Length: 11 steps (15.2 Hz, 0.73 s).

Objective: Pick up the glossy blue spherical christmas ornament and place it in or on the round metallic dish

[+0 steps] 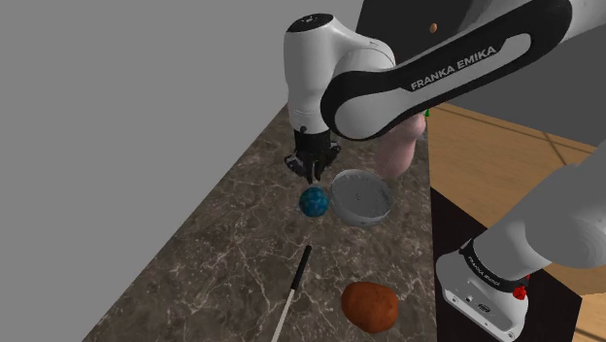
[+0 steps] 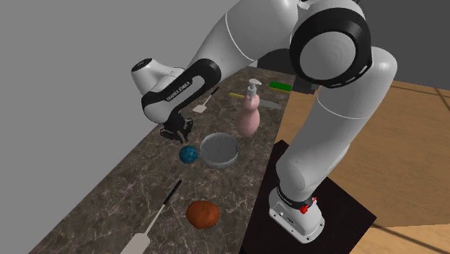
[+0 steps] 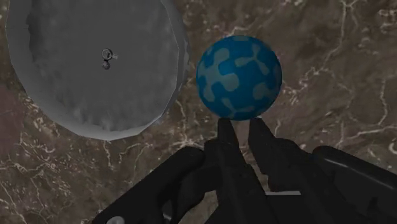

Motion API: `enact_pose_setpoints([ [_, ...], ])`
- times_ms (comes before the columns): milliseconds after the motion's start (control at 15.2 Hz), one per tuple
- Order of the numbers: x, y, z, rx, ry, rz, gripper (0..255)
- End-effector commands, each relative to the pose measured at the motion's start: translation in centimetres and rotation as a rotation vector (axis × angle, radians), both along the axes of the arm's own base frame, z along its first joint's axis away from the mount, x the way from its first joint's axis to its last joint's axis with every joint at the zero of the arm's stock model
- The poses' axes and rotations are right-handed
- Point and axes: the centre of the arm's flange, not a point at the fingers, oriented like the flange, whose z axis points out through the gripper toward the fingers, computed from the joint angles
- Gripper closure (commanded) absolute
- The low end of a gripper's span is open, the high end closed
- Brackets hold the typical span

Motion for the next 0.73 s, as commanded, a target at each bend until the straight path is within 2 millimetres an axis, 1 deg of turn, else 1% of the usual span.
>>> enact_pose_setpoints([
  [0,0.0,0.0,0.0,0.000,0.001,0.000,0],
  [132,4.0,-0.8,-0.9,0.038,0.100,0.008,0],
  [330,9.9,-1.8,-2.9,0.096,0.250,0.019,0],
  [396,11.3,-2.0,-3.5,0.111,0.287,0.022,0],
  [660,10.5,-2.1,-5.5,0.111,0.287,0.022,0],
])
